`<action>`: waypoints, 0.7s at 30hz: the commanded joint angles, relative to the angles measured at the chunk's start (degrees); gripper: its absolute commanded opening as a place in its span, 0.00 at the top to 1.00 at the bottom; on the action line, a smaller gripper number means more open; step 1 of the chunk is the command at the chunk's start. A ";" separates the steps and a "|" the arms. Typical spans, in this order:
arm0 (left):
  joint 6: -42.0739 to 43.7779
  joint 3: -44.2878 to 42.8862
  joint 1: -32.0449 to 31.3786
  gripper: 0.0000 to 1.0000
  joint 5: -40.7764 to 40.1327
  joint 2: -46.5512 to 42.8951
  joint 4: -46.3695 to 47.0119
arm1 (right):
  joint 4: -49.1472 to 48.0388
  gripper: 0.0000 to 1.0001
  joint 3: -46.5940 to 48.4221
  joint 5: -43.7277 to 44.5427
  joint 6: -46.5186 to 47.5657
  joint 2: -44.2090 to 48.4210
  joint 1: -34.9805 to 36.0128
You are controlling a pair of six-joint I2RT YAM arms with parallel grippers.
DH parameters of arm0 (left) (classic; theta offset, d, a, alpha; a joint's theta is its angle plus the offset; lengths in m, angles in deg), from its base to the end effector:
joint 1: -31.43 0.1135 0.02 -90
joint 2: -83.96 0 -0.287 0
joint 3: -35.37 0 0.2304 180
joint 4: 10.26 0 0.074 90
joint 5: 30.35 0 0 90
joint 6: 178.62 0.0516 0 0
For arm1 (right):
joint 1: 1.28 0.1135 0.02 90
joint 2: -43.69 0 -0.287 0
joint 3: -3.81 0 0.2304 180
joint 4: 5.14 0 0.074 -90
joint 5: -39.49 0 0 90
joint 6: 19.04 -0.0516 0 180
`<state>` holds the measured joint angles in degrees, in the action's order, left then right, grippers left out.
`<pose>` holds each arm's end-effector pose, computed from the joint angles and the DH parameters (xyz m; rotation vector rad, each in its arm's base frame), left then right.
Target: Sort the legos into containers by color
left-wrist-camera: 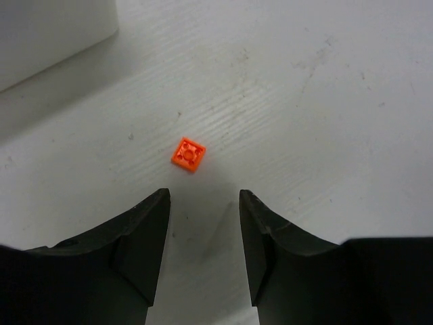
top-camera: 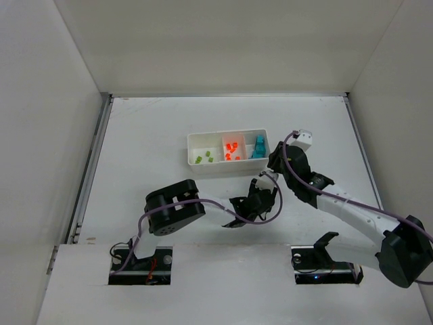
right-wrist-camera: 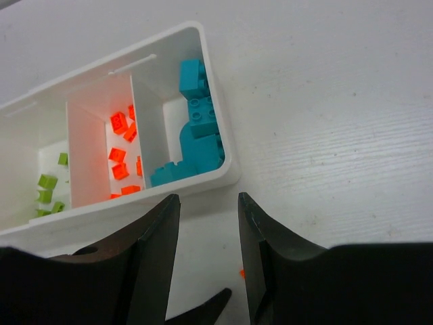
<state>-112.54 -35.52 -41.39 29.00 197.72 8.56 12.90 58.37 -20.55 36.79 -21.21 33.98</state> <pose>0.1470 -0.3864 0.1712 0.4901 1.9132 -0.5890 0.2022 0.1114 0.2756 0.2968 1.9809 0.2367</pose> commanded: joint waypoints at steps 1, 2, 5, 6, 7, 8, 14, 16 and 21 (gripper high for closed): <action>2.65 -4.06 0.97 0.58 0.16 2.08 -3.14 | -3.55 0.54 -0.96 -1.48 -0.81 1.80 -0.51; 2.74 -4.59 1.14 0.58 -0.10 2.78 -3.85 | -3.64 0.54 -1.31 -1.48 -0.81 1.97 -0.42; 3.44 -5.12 1.49 0.58 -0.37 3.58 -4.38 | -3.64 0.54 -1.93 -1.48 -0.72 2.67 -1.03; 3.62 -5.12 1.67 0.58 -0.55 3.67 -4.38 | -3.73 0.54 -2.11 -1.65 -0.72 2.94 -1.30; 3.71 -5.12 2.02 0.58 -0.72 3.67 -4.38 | -3.73 0.54 -2.37 -1.92 -0.72 3.38 -1.30; 3.88 -5.03 2.28 0.58 -0.72 3.75 -4.38 | -3.73 0.54 -2.55 -1.92 -0.72 3.55 -1.39; 5.90 -5.73 3.60 0.58 -0.20 4.63 -4.21 | -3.38 0.54 -3.34 -2.10 -0.81 6.19 -3.05; 6.60 -5.99 3.69 0.58 -0.11 5.07 -4.12 | -3.21 0.54 -3.34 -2.18 -1.33 7.07 -4.37; 8.28 -6.26 3.78 0.61 0.24 5.42 -3.33 | -2.06 0.54 -2.90 -3.94 -2.83 7.86 -6.66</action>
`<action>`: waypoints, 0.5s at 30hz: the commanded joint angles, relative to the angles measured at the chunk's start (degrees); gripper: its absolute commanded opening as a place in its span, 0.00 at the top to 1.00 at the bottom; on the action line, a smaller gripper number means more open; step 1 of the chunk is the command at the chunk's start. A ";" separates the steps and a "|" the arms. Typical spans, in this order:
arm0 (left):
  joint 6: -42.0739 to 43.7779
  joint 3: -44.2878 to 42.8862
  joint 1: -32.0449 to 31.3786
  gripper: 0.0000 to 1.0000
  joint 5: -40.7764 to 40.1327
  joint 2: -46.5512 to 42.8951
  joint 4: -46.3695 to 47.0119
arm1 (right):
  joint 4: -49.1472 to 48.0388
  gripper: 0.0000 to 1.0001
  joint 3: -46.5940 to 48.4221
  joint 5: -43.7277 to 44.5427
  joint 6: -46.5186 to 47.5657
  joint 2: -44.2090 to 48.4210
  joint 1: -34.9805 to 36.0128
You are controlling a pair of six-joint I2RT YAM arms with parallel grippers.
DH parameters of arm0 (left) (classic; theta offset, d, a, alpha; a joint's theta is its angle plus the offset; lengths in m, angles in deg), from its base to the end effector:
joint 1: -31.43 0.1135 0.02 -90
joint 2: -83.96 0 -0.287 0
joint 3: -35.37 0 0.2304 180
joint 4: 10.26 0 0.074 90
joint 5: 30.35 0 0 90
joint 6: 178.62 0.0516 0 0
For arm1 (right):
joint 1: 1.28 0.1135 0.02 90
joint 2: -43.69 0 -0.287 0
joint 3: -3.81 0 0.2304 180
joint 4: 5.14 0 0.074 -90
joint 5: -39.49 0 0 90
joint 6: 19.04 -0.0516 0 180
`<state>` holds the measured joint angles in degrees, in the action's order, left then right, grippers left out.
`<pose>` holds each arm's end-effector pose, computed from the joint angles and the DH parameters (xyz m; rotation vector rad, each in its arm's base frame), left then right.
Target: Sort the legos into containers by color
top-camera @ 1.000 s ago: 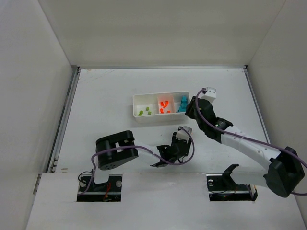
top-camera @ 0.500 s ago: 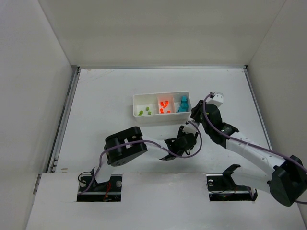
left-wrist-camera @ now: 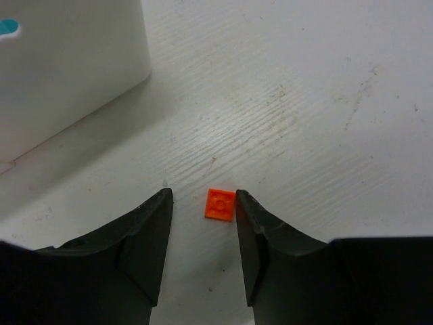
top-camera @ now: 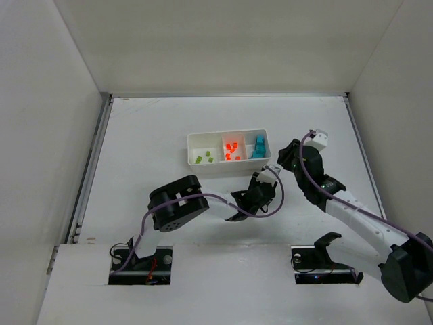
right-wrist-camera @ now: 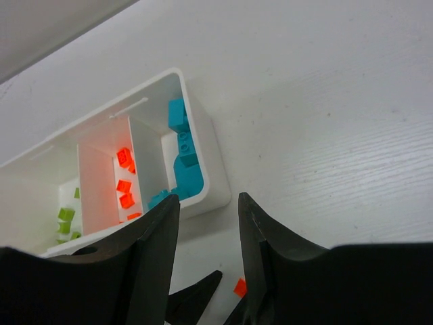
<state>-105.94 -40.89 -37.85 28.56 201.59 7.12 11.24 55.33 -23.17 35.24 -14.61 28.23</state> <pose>0.1785 -0.3965 0.1674 0.5303 1.8817 -0.4675 0.1928 0.0819 0.2834 0.4104 1.8945 0.2886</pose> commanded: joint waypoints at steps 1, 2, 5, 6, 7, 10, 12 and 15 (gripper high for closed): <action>2.03 -0.97 0.24 0.62 1.12 1.73 -1.62 | -0.31 0.54 0.05 -1.40 -1.36 1.35 -1.35; 2.38 -1.06 0.24 0.64 1.73 1.82 -1.53 | -0.14 0.54 -0.12 -1.49 -1.45 1.52 -2.22; 2.82 -0.89 0.07 0.68 2.88 1.65 -1.53 | 0.39 0.54 -0.65 -2.72 -2.24 2.75 -3.54; 2.82 -0.80 -0.11 0.69 2.97 1.64 -1.53 | 0.39 0.54 -0.83 -2.98 -2.24 3.10 -4.16; 2.91 -0.71 -0.20 0.71 3.05 1.64 -1.53 | 0.48 0.54 -0.92 -3.25 -2.16 3.37 -4.95; 2.65 0.17 -0.55 0.73 3.06 1.12 -1.53 | 1.18 0.54 -1.18 -4.83 -2.24 4.51 -7.06; 2.47 0.52 -0.55 0.77 2.70 0.77 -1.53 | 1.18 0.54 -1.53 -5.18 -2.07 5.21 -7.94; 1.86 1.13 -0.38 0.81 2.44 -0.55 -1.97 | 1.53 0.54 -2.06 -5.53 -1.89 6.00 -9.08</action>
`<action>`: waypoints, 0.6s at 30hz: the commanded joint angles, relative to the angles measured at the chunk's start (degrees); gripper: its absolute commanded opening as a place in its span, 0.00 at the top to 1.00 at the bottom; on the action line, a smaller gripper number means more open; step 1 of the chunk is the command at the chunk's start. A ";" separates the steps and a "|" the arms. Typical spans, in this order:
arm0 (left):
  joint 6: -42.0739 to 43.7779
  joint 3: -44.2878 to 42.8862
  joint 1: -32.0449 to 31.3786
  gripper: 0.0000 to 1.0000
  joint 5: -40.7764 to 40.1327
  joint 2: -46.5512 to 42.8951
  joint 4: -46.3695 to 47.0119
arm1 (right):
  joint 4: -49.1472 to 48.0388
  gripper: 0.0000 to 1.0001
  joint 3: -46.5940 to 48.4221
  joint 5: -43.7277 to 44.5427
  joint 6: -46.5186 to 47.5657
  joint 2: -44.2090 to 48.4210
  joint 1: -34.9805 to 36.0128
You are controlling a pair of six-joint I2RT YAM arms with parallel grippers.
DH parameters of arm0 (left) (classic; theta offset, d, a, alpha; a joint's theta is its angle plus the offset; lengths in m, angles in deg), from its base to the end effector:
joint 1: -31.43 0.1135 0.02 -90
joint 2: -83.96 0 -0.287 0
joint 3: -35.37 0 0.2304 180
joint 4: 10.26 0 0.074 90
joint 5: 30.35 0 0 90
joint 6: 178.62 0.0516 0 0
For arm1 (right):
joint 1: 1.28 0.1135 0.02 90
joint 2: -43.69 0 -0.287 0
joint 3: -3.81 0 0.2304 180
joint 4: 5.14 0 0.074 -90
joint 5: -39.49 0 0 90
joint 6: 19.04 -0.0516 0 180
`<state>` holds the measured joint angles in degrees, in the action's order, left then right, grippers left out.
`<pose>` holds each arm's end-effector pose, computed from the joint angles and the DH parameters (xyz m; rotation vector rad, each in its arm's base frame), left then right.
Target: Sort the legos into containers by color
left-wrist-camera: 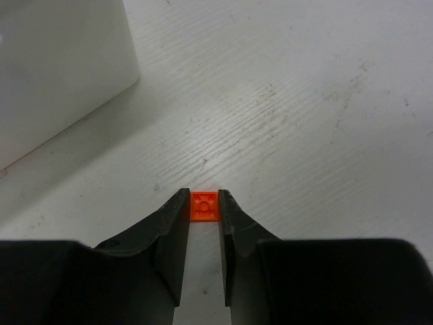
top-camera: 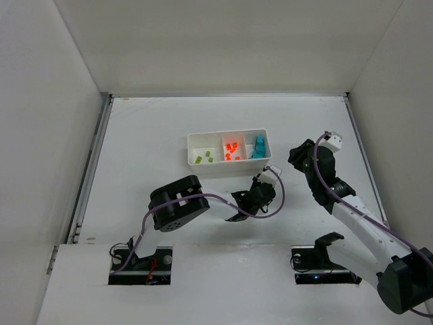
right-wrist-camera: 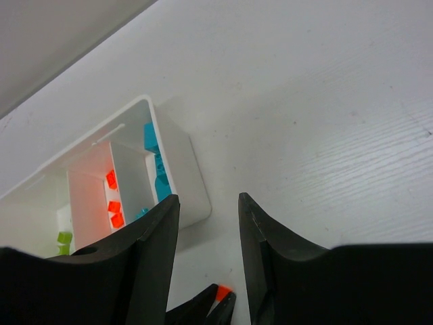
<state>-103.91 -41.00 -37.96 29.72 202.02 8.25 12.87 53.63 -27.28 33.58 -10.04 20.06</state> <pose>0.1776 -0.3992 0.1668 0.5712 1.8623 -0.4733 0.1869 0.0512 0.2839 0.5300 1.8577 0.2910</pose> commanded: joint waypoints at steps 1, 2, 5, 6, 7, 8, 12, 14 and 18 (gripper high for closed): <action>-0.35 1.86 -0.35 0.82 1.11 -1.77 -2.85 | -0.02 0.53 -0.70 -1.51 -0.23 1.61 -1.08; -0.44 2.38 -0.35 0.83 0.84 -2.74 -2.67 | -0.02 0.53 -1.05 -1.51 -0.23 1.96 -1.26; -0.97 4.66 -0.36 0.84 -0.47 -7.03 -2.32 | -0.37 0.51 -2.28 -1.69 -0.49 2.76 -1.96; -1.23 5.54 -0.18 0.84 -0.74 -8.88 -2.23 | -0.46 0.51 -2.81 -1.78 -0.58 3.02 -2.05; -1.50 6.51 0.00 0.84 -0.91 -10.81 -2.05 | -0.72 0.51 -3.34 -1.86 -0.67 3.20 -2.05; -1.67 7.39 0.26 0.84 -1.09 -12.83 -1.88 | -0.89 0.51 -3.86 -1.87 -0.84 3.29 -1.97; -1.85 8.98 2.54 0.84 -1.62 -20.22 -2.58 | -2.39 0.51 -6.24 -1.95 -1.46 2.94 -1.88; -2.37 9.68 3.94 0.84 -1.53 -23.65 -2.76 | -3.35 0.51 -7.56 -1.95 -1.81 2.76 -1.44; -2.46 8.72 8.16 0.84 -1.01 -27.26 -3.63 | -5.38 0.51 -9.58 -1.87 -3.04 1.44 -0.12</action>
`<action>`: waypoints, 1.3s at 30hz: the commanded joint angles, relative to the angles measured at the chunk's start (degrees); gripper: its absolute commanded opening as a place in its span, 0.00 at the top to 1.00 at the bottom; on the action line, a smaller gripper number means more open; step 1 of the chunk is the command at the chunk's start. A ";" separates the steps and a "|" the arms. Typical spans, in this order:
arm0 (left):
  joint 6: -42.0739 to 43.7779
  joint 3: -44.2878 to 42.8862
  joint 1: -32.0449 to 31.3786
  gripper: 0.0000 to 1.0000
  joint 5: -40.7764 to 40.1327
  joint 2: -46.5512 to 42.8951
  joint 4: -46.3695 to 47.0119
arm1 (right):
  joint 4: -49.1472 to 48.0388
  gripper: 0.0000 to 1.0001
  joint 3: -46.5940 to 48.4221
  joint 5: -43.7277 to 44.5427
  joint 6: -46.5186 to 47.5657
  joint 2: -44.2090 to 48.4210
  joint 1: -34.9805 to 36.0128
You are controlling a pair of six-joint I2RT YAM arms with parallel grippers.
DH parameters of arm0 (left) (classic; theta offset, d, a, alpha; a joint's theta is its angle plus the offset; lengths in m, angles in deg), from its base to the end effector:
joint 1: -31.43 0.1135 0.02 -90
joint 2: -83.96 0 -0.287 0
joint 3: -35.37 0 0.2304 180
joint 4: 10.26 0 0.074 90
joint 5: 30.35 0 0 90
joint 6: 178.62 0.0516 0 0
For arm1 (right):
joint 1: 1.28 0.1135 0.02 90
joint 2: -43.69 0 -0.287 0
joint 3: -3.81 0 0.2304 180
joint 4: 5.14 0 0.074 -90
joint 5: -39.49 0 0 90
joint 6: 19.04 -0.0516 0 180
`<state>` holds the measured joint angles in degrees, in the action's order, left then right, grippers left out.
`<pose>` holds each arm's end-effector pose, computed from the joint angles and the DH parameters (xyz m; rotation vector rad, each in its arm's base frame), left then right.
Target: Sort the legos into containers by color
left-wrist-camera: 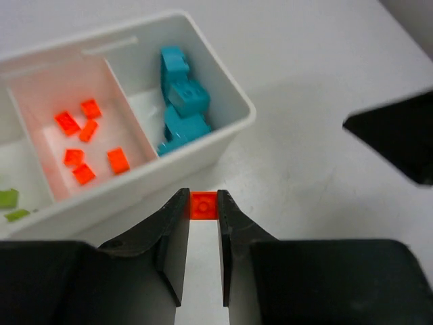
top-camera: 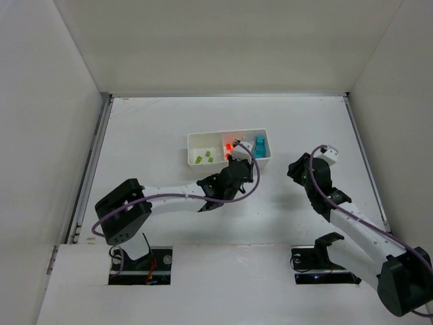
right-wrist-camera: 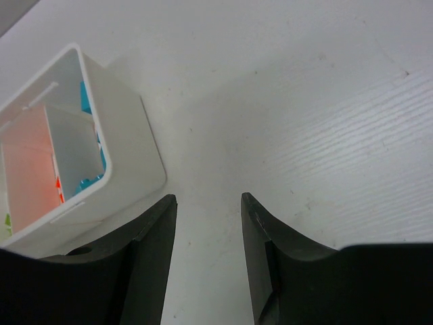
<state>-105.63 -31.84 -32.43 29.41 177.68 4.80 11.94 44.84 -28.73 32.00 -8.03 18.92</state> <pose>0.1824 -0.3126 0.2735 0.3380 1.7446 -0.5635 0.1722 0.0430 0.2393 0.5592 1.9496 0.2632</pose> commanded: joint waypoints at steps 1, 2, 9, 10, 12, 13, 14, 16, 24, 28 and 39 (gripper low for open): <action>-0.91 -0.79 4.03 0.84 -0.52 -3.36 -0.70 | -4.87 0.51 -1.06 -0.34 -1.90 -1.09 1.71; -1.35 -1.23 5.44 0.84 -0.26 -3.45 -0.97 | -5.31 0.51 -1.41 -0.07 -2.26 -1.53 2.59; -2.23 -8.96 12.92 0.83 3.70 4.19 -4.92 | -7.87 0.51 -2.55 1.51 -2.61 -3.65 6.99; -2.06 -9.66 13.36 0.82 3.52 5.24 -4.93 | -7.87 0.51 -2.64 1.77 -2.61 -3.65 7.43; -2.06 -11.24 14.24 0.81 3.26 7.09 -5.10 | -7.60 0.51 -2.82 2.65 -2.35 -3.03 7.70; -1.88 -11.95 14.59 0.80 3.00 7.88 -5.28 | -7.43 0.51 -2.99 2.83 -2.44 -2.60 7.70; -1.88 -12.65 14.94 0.79 2.47 8.50 -5.71 | -7.34 0.51 -3.25 2.92 -2.61 -2.07 7.78; -1.88 -13.53 15.38 0.75 1.42 9.29 -6.33 | -7.16 0.51 -3.87 2.92 -2.70 -0.93 8.48; -1.35 -12.93 15.48 0.41 0.01 6.24 -6.16 | -4.71 0.51 -5.98 6.60 -4.72 5.22 12.09; -0.83 -9.95 14.68 0.21 0.00 -1.49 -6.07 | -4.87 0.52 -7.12 8.63 -5.07 6.90 12.09; -4.16 16.93 14.68 0.00 -14.23 -38.66 -8.79 | -7.95 0.83 -11.34 11.52 -8.68 6.02 15.87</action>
<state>-108.02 -21.35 -17.74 22.62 144.91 -1.49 7.76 33.61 -20.07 24.60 -2.50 33.48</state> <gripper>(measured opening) 0.997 0.172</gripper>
